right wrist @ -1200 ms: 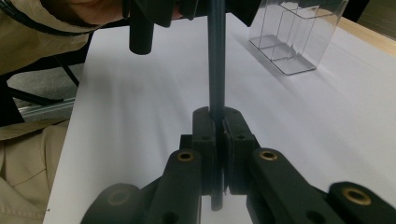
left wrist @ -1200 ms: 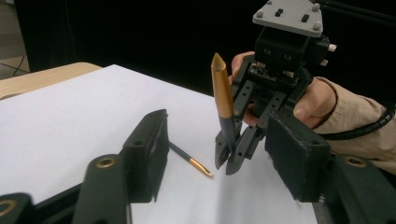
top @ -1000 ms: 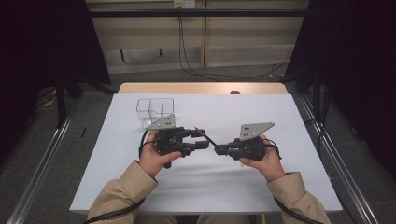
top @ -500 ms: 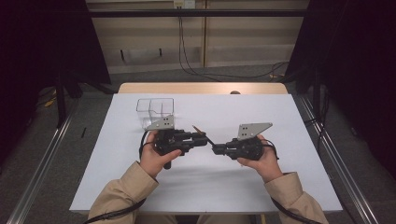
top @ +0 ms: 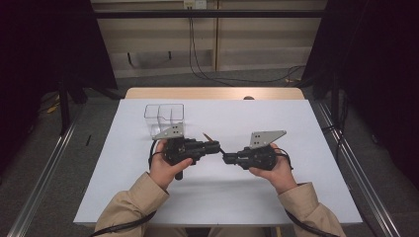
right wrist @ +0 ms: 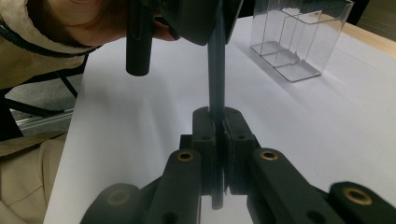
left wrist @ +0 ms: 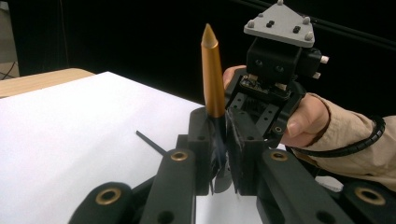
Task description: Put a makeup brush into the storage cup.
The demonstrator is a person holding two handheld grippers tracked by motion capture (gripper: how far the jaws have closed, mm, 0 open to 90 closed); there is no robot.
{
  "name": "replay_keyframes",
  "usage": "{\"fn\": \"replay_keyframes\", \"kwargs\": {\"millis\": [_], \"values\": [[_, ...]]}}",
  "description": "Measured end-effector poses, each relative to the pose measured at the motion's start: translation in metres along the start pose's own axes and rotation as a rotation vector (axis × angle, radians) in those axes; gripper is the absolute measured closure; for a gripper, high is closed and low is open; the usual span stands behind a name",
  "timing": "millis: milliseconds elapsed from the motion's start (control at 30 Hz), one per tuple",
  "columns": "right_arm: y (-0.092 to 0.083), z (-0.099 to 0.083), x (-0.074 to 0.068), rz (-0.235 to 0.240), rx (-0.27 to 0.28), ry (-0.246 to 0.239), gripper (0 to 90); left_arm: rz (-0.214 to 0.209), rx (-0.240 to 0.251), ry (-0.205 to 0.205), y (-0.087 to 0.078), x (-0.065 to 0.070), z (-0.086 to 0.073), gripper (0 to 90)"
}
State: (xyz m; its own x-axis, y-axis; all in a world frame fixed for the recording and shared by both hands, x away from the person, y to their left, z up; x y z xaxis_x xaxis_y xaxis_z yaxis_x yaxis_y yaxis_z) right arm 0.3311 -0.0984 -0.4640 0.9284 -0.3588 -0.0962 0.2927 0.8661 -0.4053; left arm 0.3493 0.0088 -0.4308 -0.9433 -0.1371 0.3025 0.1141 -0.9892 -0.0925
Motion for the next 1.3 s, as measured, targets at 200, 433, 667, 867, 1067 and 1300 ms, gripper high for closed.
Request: {"fn": "replay_keyframes", "kwargs": {"millis": [200,433,667,867,1067,1300], "values": [[0.004,-0.002,-0.001,0.005,-0.008,0.010,85.0,-0.004,0.012,-0.013,0.001,0.001,-0.001,82.2],[0.008,-0.002,-0.003,0.014,-0.005,0.024,85.0,0.001,0.023,-0.018,0.002,0.003,0.000,82.9],[0.010,-0.003,-0.005,0.025,0.012,0.066,84.9,0.007,0.030,-0.024,0.002,0.003,-0.001,83.0],[0.014,-0.005,-0.007,0.028,0.018,0.084,84.9,0.013,0.040,-0.024,0.004,0.003,-0.002,83.1],[0.016,-0.003,-0.008,0.028,0.038,0.092,84.9,0.018,0.057,-0.009,0.004,0.005,0.000,83.1],[0.019,-0.002,-0.010,0.029,0.057,0.103,84.7,0.023,0.069,0.009,0.004,0.006,0.001,83.1]]}}
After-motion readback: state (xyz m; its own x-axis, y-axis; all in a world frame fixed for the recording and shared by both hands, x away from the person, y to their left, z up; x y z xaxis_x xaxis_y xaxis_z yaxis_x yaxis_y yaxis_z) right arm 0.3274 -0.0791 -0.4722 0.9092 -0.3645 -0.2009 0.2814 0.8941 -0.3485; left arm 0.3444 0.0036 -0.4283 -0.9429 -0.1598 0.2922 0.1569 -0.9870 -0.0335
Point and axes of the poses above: each handheld gripper's, and its own axes: y roughly forward along the jaws, z roughly out of its top, x roughly to its right, the point moved 9 cm from there along y, roughly forward along the jaws, and after that the axes turned 1 degree about x, right-handed, at the moved point
